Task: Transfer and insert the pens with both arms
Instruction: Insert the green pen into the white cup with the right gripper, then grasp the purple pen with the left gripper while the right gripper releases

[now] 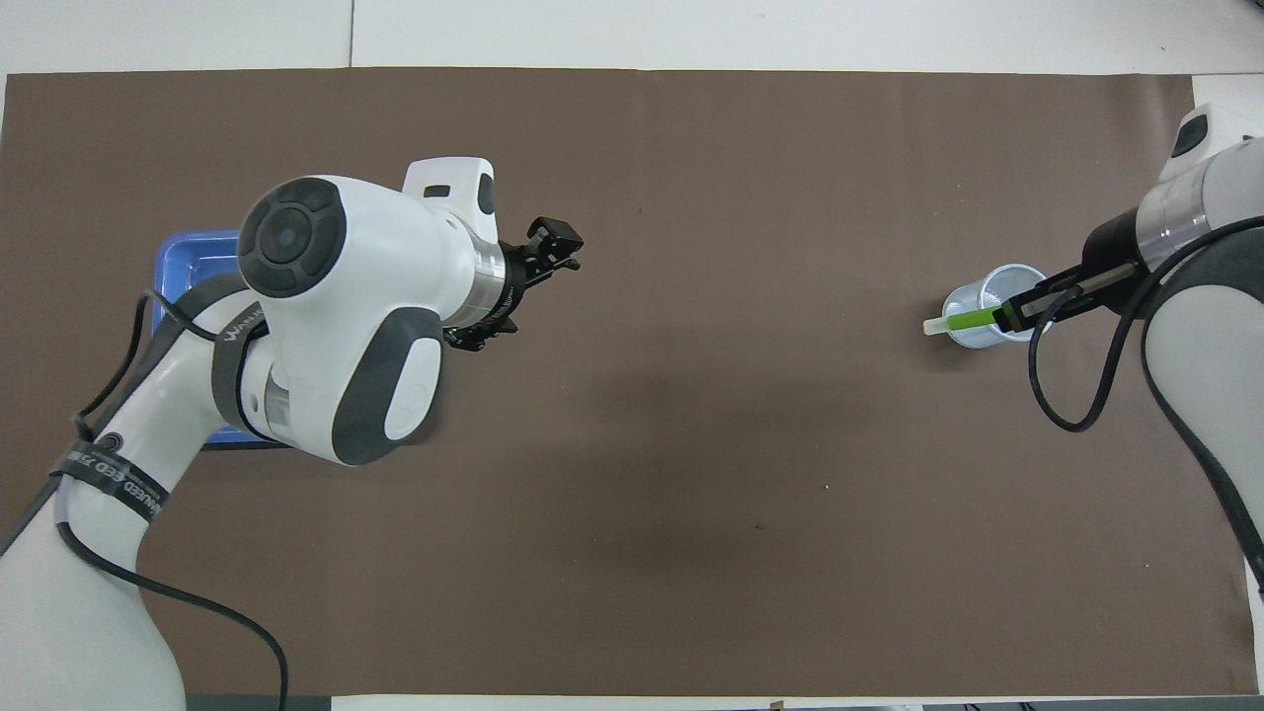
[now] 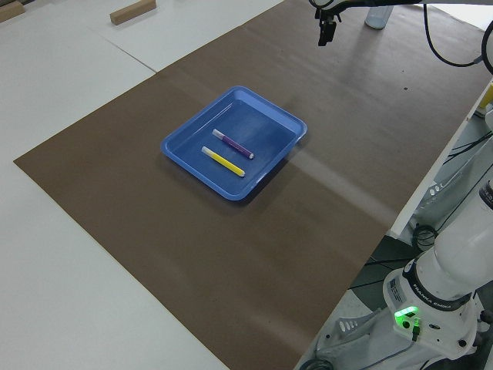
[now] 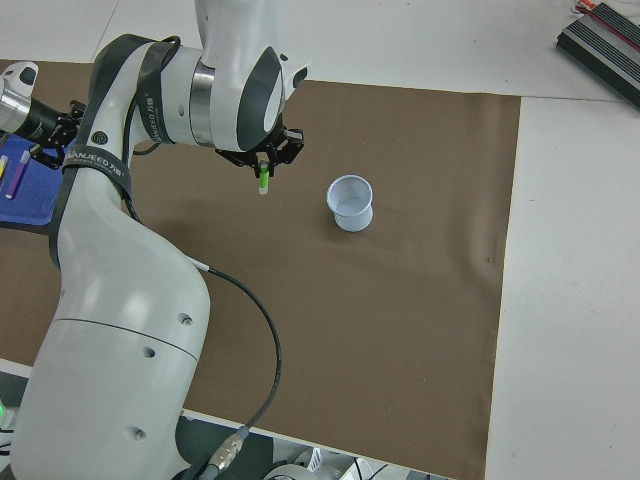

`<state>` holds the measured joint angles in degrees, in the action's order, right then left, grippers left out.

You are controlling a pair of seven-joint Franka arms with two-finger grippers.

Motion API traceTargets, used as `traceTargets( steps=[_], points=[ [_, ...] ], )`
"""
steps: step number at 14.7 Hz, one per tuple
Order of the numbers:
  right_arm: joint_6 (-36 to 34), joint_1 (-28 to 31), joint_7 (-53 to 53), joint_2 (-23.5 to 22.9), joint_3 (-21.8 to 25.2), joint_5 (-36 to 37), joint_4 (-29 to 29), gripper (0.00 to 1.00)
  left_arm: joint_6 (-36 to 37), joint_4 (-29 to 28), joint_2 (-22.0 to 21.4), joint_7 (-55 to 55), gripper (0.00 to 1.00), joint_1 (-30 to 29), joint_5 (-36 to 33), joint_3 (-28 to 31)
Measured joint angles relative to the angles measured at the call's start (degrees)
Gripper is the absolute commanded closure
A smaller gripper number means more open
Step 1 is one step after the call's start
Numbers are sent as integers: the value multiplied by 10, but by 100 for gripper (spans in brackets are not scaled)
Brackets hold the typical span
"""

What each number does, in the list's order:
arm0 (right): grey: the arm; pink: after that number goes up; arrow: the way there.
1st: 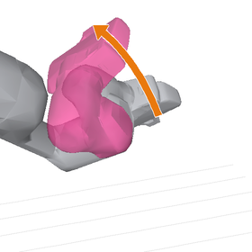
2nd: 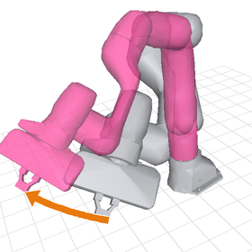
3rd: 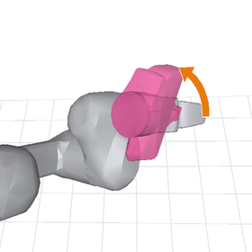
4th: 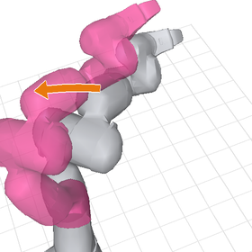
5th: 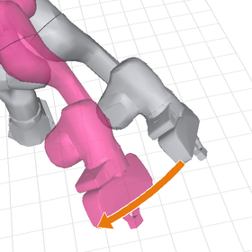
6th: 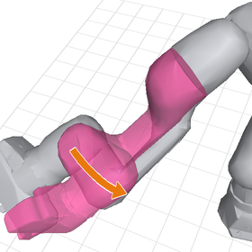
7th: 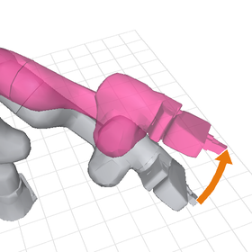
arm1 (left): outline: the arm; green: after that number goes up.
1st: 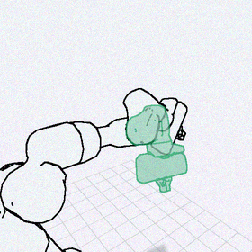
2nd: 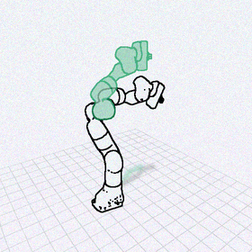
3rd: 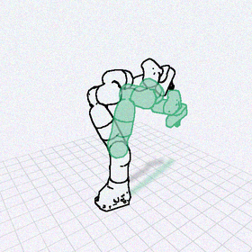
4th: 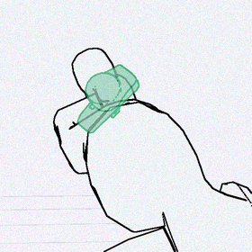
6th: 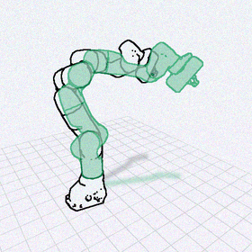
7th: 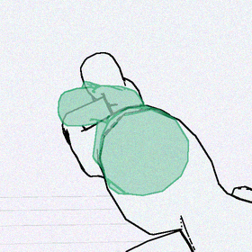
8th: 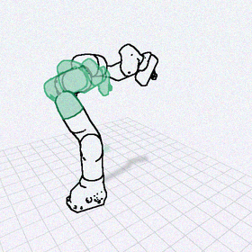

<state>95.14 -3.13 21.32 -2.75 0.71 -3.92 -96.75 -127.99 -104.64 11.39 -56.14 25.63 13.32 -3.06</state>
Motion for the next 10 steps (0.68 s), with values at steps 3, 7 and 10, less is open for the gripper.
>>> traceTargets(
  steps=[3,7,10],
  points=[
    [33,1,72,-16,0,81,2,100,4,-34,-8,166,0,-66,-17,1],
    [90,20,108,-18,1,93,-40,100,4,-75,-23,394,0,-145,-19,2],
    [147,33,136,-17,2,99,-85,100,-1,-112,-31,549,0,-195,-20,2]
  ],
)
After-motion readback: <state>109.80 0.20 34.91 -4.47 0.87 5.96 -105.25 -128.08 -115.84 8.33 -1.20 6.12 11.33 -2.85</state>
